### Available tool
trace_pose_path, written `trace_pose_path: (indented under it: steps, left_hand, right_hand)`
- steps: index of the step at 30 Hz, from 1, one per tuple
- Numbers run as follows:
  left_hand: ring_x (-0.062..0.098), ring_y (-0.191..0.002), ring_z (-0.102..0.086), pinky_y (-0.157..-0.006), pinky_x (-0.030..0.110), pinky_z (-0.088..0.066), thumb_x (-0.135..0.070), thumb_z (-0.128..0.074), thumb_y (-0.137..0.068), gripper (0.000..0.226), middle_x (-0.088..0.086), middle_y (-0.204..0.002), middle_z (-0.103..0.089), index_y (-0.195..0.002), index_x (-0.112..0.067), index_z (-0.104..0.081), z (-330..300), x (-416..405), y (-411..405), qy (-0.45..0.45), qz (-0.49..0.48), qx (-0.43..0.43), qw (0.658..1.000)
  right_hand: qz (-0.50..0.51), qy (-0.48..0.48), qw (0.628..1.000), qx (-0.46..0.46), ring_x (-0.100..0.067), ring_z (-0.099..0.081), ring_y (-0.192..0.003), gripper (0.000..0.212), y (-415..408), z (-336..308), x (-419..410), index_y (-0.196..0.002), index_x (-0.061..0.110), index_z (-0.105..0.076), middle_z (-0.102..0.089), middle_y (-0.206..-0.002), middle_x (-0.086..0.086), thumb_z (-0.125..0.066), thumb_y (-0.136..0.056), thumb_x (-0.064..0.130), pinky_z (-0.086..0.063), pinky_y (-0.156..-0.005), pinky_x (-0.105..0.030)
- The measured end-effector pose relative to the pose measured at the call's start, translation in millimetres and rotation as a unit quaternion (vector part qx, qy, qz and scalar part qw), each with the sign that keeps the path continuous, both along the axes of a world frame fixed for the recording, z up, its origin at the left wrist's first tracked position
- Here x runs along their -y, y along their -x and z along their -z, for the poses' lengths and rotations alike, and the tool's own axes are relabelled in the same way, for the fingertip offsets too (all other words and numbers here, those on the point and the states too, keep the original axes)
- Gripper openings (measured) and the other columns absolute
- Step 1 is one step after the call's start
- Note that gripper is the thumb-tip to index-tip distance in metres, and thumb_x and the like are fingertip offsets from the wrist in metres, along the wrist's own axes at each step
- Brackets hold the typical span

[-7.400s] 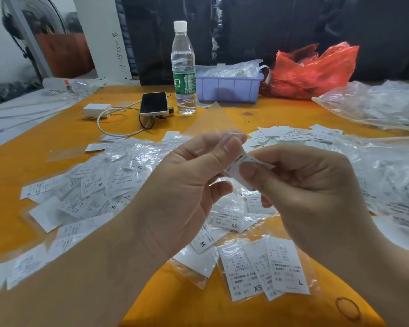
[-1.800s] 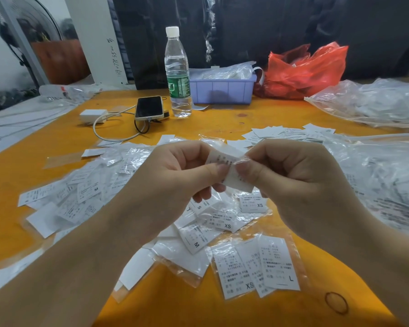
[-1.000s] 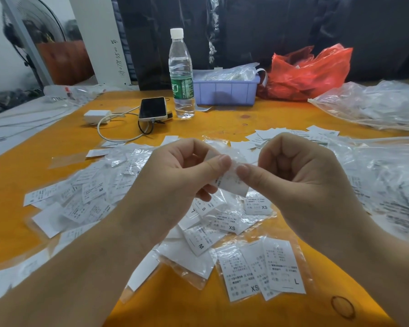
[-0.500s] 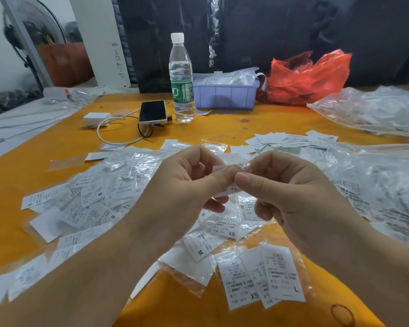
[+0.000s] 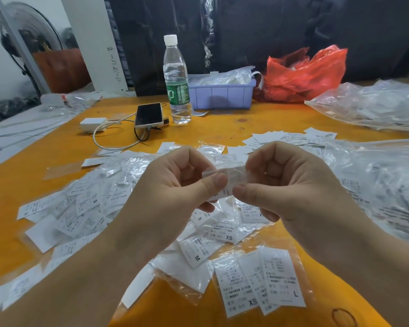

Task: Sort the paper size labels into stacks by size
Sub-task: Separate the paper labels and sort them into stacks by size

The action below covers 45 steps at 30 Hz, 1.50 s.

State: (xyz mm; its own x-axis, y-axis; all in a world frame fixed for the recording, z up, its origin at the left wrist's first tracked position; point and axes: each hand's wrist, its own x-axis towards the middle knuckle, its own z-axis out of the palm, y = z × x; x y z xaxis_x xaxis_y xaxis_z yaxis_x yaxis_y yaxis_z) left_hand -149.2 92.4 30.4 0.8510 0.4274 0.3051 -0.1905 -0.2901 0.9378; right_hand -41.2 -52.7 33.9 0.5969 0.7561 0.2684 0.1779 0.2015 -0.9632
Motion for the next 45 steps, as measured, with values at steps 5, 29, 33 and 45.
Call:
trace_pose_path:
  steps: [5, 29, 33, 45]
  left_hand:
    - [0.020, -0.066, -0.066, -0.059, 0.028, -0.056, -0.030, -0.074, -0.075, 0.011, 0.003, -0.075, -0.071, -0.075, -0.022, -0.067, 2.9, 0.0, 0.2, -0.065, -0.026, 0.018, 0.997]
    - [0.017, -0.068, -0.068, -0.063, 0.028, -0.059, -0.039, -0.080, -0.074, 0.021, 0.001, -0.077, -0.073, -0.074, -0.023, -0.065, -2.9, -2.7, 3.1, -0.062, -0.021, -0.037, 0.997]
    - [0.012, -0.071, -0.068, -0.062, 0.024, -0.057, -0.032, -0.076, -0.073, 0.012, 0.000, -0.075, -0.072, -0.071, -0.027, -0.066, -2.1, -1.8, 1.1, 0.001, 0.019, -0.061, 0.998]
    - [0.013, -0.065, -0.062, -0.059, 0.021, -0.053, -0.037, -0.067, -0.077, 0.015, 0.009, -0.080, -0.071, -0.071, -0.025, -0.072, -5.9, -0.8, 2.3, 0.039, 0.005, -0.062, 0.997]
  right_hand:
    - [0.021, 0.020, 1.000, -0.005, -0.006, -0.049, -0.046, 0.017, -2.3, -0.8, 1.0, -0.069, 0.017, -0.070, -0.060, -0.063, -0.003, -0.082, -0.068, 0.005, -0.039, -0.044, -0.012]
    - [-0.018, 0.005, 0.995, -0.102, -0.008, -0.040, -0.044, 0.026, -10.2, -3.7, 0.8, -0.057, 0.017, -0.057, -0.050, -0.050, 0.004, -0.082, -0.054, 0.014, -0.036, -0.044, -0.021]
    - [0.009, 0.008, 1.000, 0.002, -0.019, -0.047, -0.052, 0.016, -7.4, -0.3, 1.1, -0.058, 0.019, -0.060, -0.062, -0.067, -0.014, -0.075, -0.064, 0.017, -0.043, -0.049, -0.031]
    - [0.030, -0.023, 0.999, -0.006, -0.012, -0.044, -0.047, 0.011, -6.9, -0.6, 1.5, -0.081, 0.023, -0.067, -0.060, -0.060, 0.001, -0.071, -0.070, 0.021, -0.039, -0.047, -0.027]
